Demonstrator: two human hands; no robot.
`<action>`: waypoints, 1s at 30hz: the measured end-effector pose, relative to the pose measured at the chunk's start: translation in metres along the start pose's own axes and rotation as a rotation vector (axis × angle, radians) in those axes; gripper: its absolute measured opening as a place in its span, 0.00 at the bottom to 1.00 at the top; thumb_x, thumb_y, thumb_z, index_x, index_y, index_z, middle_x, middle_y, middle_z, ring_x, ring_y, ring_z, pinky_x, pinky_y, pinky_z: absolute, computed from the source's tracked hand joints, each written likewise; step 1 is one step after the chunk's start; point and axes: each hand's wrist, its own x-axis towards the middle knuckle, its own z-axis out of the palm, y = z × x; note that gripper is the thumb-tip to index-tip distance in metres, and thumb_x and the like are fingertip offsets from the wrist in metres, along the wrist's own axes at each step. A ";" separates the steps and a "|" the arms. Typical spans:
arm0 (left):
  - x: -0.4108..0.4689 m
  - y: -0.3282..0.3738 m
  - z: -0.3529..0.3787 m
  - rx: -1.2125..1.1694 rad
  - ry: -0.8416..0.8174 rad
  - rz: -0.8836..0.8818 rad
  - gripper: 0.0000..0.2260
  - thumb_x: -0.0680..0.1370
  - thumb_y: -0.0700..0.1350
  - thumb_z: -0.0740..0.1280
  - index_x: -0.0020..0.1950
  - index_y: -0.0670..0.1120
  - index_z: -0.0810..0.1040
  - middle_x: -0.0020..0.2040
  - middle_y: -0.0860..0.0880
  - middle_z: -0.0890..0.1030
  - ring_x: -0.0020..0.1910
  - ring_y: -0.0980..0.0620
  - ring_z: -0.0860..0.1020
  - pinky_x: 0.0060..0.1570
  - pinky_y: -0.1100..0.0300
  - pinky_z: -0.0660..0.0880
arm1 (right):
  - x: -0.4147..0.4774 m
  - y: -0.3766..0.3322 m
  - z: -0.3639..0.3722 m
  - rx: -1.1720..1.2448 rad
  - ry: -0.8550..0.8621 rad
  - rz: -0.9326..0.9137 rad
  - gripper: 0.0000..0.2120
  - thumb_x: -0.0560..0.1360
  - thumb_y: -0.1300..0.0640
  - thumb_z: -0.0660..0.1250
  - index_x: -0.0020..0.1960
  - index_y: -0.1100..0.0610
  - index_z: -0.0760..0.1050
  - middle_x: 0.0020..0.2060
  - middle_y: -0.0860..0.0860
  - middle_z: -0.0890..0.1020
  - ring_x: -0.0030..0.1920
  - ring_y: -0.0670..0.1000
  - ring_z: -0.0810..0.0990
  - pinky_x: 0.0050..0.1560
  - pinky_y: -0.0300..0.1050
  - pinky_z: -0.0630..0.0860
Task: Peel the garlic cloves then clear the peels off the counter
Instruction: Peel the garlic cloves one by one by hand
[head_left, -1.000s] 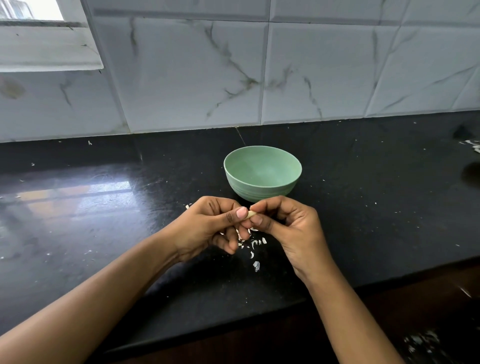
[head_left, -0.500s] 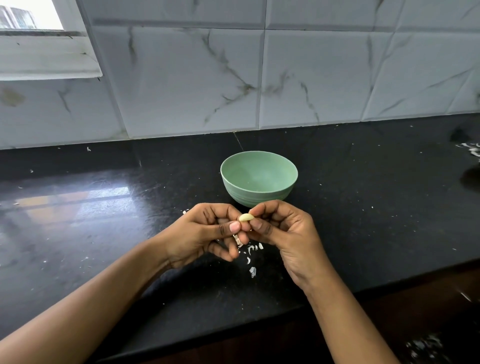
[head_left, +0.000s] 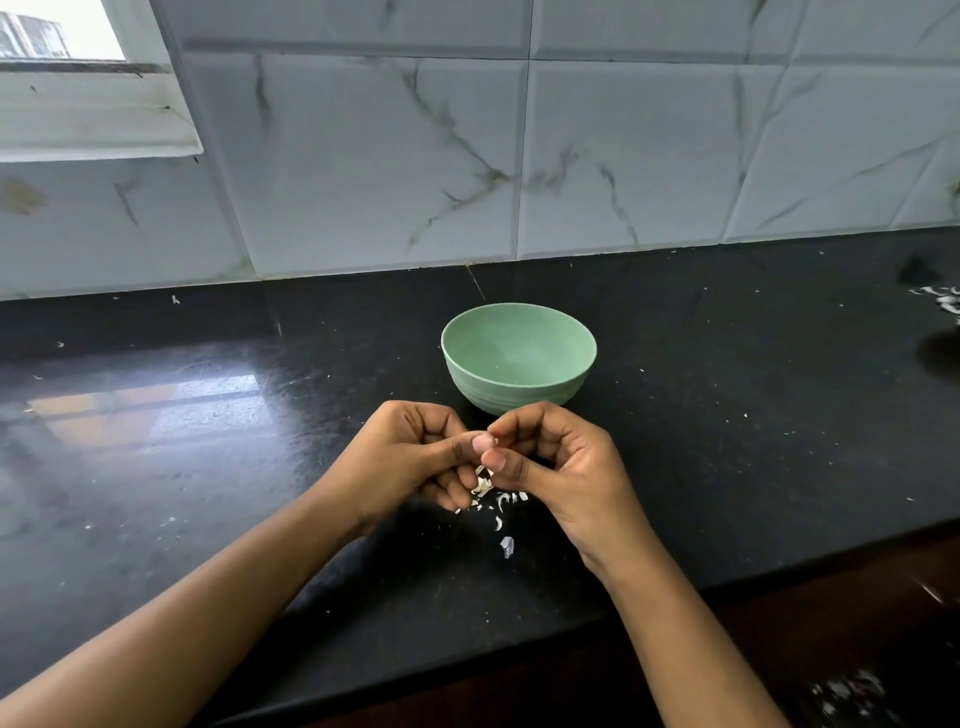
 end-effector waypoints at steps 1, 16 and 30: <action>0.000 -0.001 0.000 -0.005 0.007 0.008 0.10 0.66 0.46 0.70 0.32 0.40 0.75 0.26 0.45 0.79 0.21 0.53 0.77 0.21 0.66 0.72 | 0.001 0.001 0.000 -0.014 -0.005 0.004 0.10 0.63 0.62 0.74 0.43 0.55 0.79 0.34 0.50 0.81 0.37 0.46 0.79 0.39 0.39 0.78; -0.001 0.003 -0.007 0.032 -0.090 -0.080 0.04 0.67 0.43 0.70 0.37 0.42 0.82 0.34 0.44 0.84 0.32 0.54 0.83 0.31 0.66 0.78 | 0.002 0.004 -0.002 -0.119 0.031 -0.087 0.07 0.61 0.57 0.77 0.39 0.54 0.83 0.34 0.54 0.84 0.36 0.51 0.81 0.41 0.45 0.80; 0.013 0.031 -0.025 0.122 0.375 0.057 0.16 0.73 0.55 0.66 0.41 0.41 0.80 0.33 0.45 0.83 0.31 0.52 0.81 0.31 0.61 0.77 | 0.005 -0.012 -0.010 0.110 0.200 -0.020 0.08 0.69 0.69 0.71 0.41 0.58 0.81 0.35 0.52 0.85 0.39 0.47 0.84 0.40 0.37 0.79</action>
